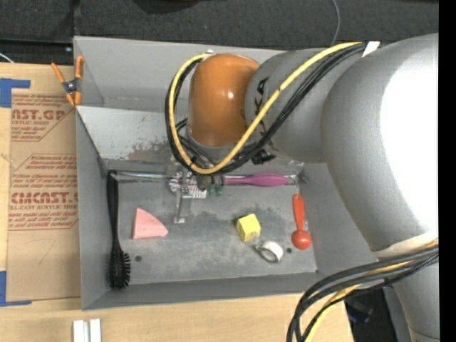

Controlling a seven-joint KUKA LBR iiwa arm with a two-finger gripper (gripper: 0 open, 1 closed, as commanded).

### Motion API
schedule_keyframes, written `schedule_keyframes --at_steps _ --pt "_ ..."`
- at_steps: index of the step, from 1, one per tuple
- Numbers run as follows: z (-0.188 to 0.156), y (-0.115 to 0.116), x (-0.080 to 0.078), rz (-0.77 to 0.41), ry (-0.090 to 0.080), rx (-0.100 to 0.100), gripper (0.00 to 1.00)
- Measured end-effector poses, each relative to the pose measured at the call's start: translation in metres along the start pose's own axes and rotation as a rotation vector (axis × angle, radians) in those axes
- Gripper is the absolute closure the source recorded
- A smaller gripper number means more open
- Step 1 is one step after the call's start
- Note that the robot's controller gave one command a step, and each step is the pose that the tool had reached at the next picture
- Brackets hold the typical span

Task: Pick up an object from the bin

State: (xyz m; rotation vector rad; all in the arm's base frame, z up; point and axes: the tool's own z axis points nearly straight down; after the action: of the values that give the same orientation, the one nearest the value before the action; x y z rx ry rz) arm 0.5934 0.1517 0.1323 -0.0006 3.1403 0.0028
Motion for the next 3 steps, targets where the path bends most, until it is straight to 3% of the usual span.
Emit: schedule_keyframes --at_steps 1,2,3 --pt "0.000 0.000 0.000 0.000 0.000 0.000 0.00" --pt "-0.095 -0.019 0.019 0.034 -0.001 -0.001 0.00" --pt "-0.092 -0.019 0.013 0.036 -0.012 -0.003 0.00"
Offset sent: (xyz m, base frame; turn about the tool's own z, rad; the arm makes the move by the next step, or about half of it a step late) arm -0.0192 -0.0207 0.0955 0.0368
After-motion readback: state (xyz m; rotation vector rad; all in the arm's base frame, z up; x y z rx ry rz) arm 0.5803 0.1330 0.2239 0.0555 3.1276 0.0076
